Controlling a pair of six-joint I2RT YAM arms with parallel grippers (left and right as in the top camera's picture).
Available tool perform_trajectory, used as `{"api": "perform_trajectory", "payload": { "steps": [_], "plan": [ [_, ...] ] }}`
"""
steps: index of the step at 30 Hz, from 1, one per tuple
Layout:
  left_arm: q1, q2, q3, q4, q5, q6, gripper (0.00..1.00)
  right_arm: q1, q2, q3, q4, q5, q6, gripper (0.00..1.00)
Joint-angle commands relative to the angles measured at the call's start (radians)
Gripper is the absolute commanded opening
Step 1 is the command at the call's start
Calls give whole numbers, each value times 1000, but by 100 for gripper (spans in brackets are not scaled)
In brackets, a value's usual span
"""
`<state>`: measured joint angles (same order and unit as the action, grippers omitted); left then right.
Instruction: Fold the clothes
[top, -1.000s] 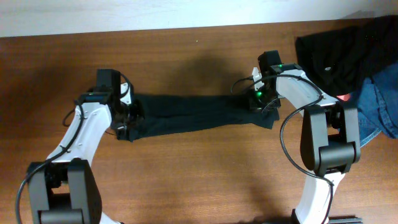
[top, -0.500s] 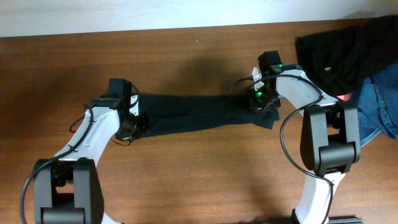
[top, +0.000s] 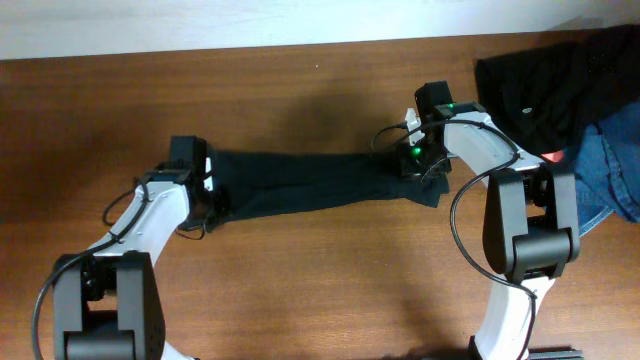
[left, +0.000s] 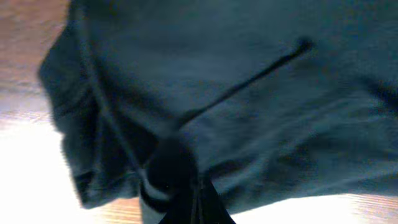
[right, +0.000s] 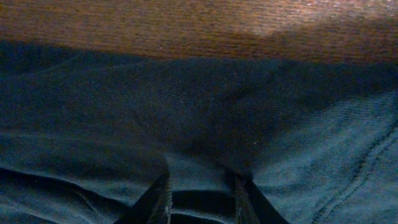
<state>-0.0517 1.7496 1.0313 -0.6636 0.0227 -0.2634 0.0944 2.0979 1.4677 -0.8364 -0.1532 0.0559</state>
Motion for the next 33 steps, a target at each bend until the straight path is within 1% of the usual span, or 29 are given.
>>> {"api": "perform_trajectory", "payload": {
  "steps": [1, 4, 12, 14, 15, 18, 20, 23, 29, 33],
  "plan": [
    [27, 3, -18, -3, -88, -14, 1, -3, 35, -32, 3, 33, 3, 29],
    [63, 3, -18, 1, -125, -48, 1, -3, 35, -32, 3, 33, 3, 30],
    [165, 3, -16, 56, -129, -47, 2, -3, 35, -32, 3, 33, 3, 30],
    [187, 2, 6, 59, -120, -66, 2, -3, 35, -32, 3, 33, 3, 30],
    [193, -2, 28, 47, -94, -80, 2, -3, 35, -32, 3, 33, 3, 30],
    [196, -28, 103, 0, 42, -84, 2, -3, 35, -32, 4, 33, 3, 30],
    [182, -61, 150, -20, 138, -84, 2, -3, 35, -32, 7, 33, 3, 30],
    [140, -106, 170, -21, 219, -90, 1, -3, 35, -32, 7, 33, 3, 31],
    [26, -84, 154, -19, 217, -87, 1, -3, 35, -32, 3, 33, 3, 31],
    [-39, -11, 146, 38, 213, -87, 2, -3, 35, -32, 3, 33, 3, 31]
  ]
}}
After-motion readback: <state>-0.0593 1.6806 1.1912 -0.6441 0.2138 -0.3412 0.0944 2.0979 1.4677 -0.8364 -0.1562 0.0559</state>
